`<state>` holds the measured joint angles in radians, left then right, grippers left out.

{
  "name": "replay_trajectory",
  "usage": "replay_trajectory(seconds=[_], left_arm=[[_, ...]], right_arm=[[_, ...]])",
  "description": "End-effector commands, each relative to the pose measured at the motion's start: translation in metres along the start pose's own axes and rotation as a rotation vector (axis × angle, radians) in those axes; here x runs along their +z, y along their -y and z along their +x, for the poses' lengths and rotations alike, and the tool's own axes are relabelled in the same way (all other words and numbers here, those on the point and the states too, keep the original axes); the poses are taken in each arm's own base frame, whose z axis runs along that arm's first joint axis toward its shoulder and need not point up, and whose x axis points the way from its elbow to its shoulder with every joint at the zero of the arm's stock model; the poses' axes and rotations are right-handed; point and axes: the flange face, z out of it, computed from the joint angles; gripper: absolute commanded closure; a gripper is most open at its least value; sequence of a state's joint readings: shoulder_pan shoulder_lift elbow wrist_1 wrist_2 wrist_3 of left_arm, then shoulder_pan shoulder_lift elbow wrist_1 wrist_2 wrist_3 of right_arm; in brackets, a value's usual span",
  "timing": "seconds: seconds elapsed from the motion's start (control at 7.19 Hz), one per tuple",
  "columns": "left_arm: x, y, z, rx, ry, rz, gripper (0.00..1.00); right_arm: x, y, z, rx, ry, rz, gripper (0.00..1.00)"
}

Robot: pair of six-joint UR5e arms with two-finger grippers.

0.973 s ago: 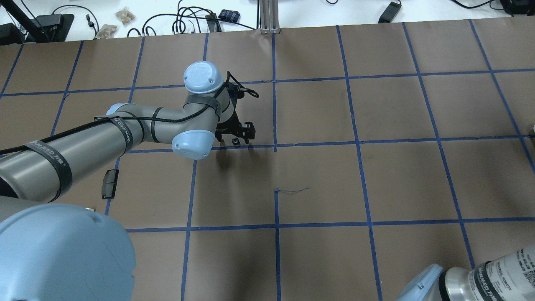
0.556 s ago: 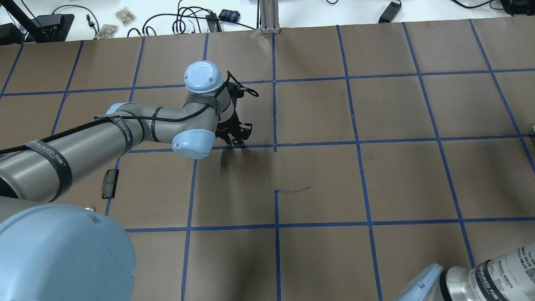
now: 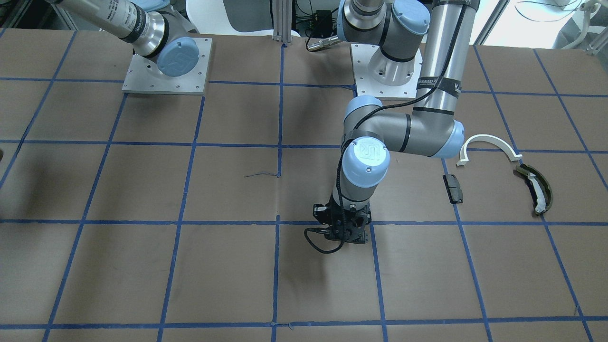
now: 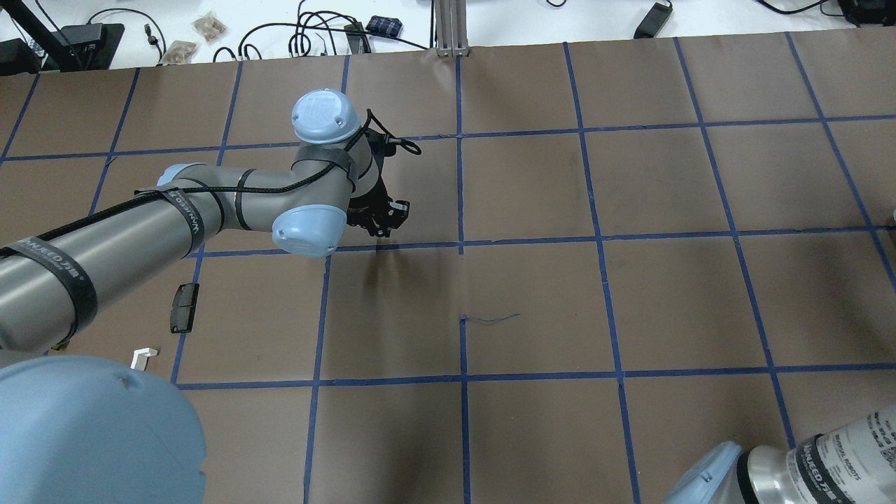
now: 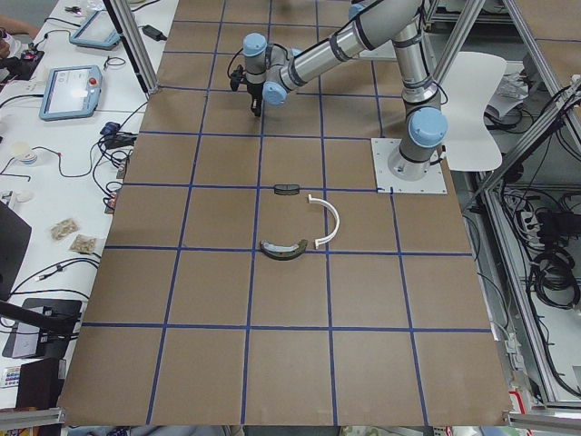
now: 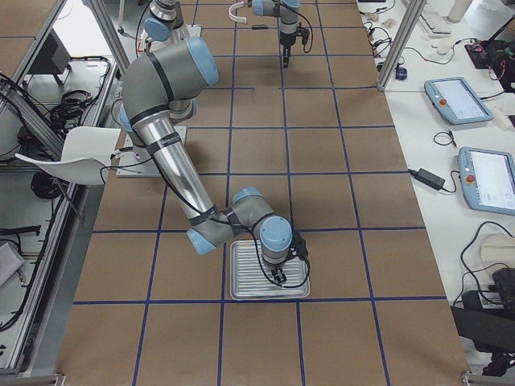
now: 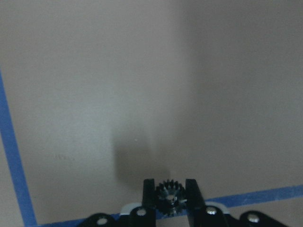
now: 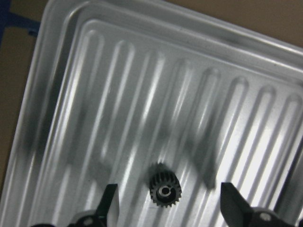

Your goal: Place bearing gear from tray to pile

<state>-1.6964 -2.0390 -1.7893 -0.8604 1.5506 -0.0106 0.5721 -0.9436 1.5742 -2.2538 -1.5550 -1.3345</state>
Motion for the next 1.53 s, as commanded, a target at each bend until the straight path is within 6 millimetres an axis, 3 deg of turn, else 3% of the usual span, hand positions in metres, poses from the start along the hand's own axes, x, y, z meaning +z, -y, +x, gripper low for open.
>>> replay_trajectory(seconds=[0.0, 0.14, 0.42, 0.56, 0.7, 0.83, 0.97, 1.11, 1.25, 1.39], left_arm=[[-0.022, 0.006, -0.124, -0.029, 0.011, -0.026, 1.00], [-0.029, 0.004, -0.183, 0.001, 0.023, -0.021, 1.00], [-0.050, -0.013, -0.293, 0.082, 0.079, -0.012, 1.00], [-0.043, -0.030, -0.351, 0.147, 0.093, -0.031, 1.00], [-0.045, -0.060, -0.410, 0.077, 0.083, -0.039, 1.00], [-0.036, -0.083, -0.443, 0.058, 0.059, -0.058, 1.00], [-0.024, -0.106, -0.448, 0.060, 0.031, -0.087, 1.00], [-0.018, -0.120, -0.435, 0.054, 0.012, -0.103, 1.00], [-0.001, -0.137, -0.422, 0.048, -0.024, -0.135, 1.00], [0.010, -0.150, -0.408, 0.046, -0.041, -0.156, 1.00]], right_arm=[[0.004, 0.001, 0.001, 0.001, 0.002, 0.005, 0.22], [0.005, 0.001, 0.001, 0.001, 0.003, 0.005, 0.29], [0.004, 0.001, 0.001, 0.005, 0.003, 0.004, 0.67], [0.001, 0.000, 0.001, 0.011, -0.002, 0.003, 0.81], [0.000, 0.000, 0.001, 0.012, -0.001, 0.003, 0.88], [0.000, 0.000, 0.000, 0.014, 0.004, 0.002, 0.93], [-0.012, 0.000, -0.001, 0.021, -0.003, -0.001, 0.94], [-0.056, 0.008, -0.008, 0.011, -0.049, 0.016, 0.94], [-0.116, 0.024, -0.036, 0.004, -0.042, 0.021, 0.94], [-0.180, 0.058, -0.085, 0.016, -0.062, 0.021, 0.94]])
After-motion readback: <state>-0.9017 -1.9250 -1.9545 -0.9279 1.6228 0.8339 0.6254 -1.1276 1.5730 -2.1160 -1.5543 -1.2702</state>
